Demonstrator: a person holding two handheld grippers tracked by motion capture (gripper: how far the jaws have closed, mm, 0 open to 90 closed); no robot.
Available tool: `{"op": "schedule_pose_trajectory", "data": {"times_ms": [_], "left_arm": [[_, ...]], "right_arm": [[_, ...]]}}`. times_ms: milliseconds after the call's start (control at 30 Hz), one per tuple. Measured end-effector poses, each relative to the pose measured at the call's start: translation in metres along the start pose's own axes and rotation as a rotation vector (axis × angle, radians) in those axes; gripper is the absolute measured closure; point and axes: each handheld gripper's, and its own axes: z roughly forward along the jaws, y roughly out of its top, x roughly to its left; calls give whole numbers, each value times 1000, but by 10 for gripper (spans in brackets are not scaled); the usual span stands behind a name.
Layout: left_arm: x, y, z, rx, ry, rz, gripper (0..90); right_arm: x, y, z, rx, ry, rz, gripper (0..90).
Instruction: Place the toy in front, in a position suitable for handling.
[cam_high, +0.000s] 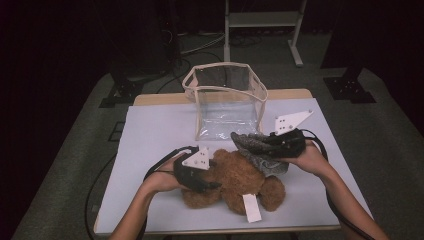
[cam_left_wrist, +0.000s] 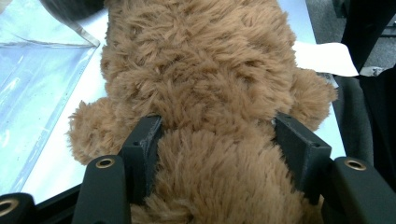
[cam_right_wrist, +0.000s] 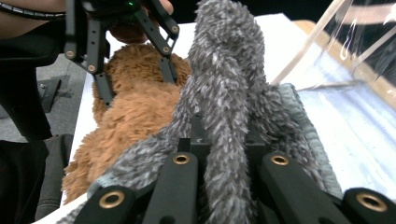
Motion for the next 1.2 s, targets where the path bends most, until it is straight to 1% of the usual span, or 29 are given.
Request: {"op": "schedule_pose_trajectory", "data": {"times_ms": [67,100,167,200,233,333,367,433,500,567,633,733,800,833,867,900,967,1067,1133,1200], "left_arm": [[1,-1,-1,-2,6,1,390],[2,-1,-2,-4,14,-7,390],[4,-2,-5,-6,31,-18,389],[5,-2,-6,0,36,-19,390],[6,-3,-6,8,47,-16,389],[8,-6,-7,18,37,-20,377],[8,-6,-7,17,30,-22,375],[7,-6,-7,15,23,-28,380],[7,-6,-7,12,20,-32,383],[8,-7,-8,15,19,-28,384],[8,-8,-8,5,17,-36,384],[9,-9,-9,7,17,-45,380],[10,-9,-9,6,22,-45,379],[10,-8,-8,7,22,-45,380],[10,-7,-8,15,22,-44,379],[11,-6,-8,19,26,-43,380],[12,-5,-9,33,35,-42,381],[13,-6,-12,42,42,-48,382],[13,-8,-13,29,42,-59,383],[13,-10,-12,16,36,-64,383]], "right_arm": [[0,-4,3,14,18,28,804],[1,-7,4,25,37,44,805],[8,-14,7,31,69,61,808],[13,-18,8,30,87,60,809],[18,-21,9,27,96,61,809],[36,-26,12,14,101,36,810],[40,-27,12,7,94,27,809],[45,-29,9,-9,63,16,809],[45,-35,3,-36,48,25,808],[44,-44,-3,-61,40,42,808],[44,-55,-10,-78,32,65,808],[44,-72,-19,-78,21,105,807],[44,-80,-21,-49,6,117,806],[43,-82,-22,-61,7,126,806],[42,-80,-22,-70,9,133,805],[42,-76,-22,-90,4,124,805],[41,-66,-21,-120,13,113,804],[41,-55,-15,-123,16,86,804],[40,-56,-12,-120,20,86,804],[41,-63,-11,-116,25,98,805]]}}
